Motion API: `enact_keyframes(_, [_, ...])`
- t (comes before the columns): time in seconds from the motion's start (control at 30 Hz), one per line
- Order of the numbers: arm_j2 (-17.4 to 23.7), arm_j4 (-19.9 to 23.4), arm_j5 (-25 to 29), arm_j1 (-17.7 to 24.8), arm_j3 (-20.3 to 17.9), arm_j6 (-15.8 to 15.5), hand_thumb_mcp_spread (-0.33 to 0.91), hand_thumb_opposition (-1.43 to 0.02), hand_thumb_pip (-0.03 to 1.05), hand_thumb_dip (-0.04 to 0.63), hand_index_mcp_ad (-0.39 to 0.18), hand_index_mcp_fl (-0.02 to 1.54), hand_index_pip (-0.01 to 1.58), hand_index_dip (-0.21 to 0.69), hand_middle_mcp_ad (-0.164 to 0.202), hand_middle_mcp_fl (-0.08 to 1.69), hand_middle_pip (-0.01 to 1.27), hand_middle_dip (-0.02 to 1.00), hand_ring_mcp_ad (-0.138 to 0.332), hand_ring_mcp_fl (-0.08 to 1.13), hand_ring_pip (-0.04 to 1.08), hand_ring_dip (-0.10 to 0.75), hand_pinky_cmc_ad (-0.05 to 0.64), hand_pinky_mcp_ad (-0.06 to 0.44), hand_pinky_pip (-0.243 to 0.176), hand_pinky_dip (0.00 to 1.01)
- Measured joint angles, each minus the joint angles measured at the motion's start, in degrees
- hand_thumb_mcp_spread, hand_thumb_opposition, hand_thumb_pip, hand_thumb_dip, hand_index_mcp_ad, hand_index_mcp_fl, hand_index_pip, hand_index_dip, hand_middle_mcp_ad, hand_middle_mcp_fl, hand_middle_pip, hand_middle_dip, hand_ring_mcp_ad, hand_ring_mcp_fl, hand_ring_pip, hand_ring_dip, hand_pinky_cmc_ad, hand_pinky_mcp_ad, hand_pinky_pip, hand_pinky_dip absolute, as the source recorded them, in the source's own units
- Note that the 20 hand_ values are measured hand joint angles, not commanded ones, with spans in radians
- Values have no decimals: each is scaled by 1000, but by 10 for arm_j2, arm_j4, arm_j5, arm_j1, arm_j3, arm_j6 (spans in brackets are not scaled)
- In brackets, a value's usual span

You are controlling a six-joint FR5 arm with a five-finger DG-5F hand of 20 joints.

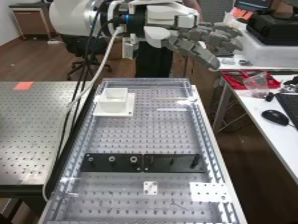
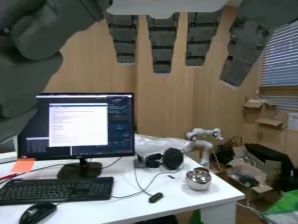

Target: Grab the chopstick and place it in the clear container

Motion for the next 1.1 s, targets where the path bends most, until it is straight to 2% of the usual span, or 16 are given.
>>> enact_keyframes(0.03, [0,4,-4,0,-1,2,14,-649,623,-21,-89,49,84,232,89,72,138,358,157,21,101,211,494,361,-110,424])
enact_keyframes(0.37, [-3,12,1,2,-1,0,14,-648,628,-24,-96,49,87,227,82,75,140,356,157,21,101,211,494,361,-113,421])
enact_keyframes(1.1, [-8,6,-3,0,-5,11,19,-667,632,-21,-93,51,87,227,87,75,140,356,161,21,103,211,494,361,-113,421])
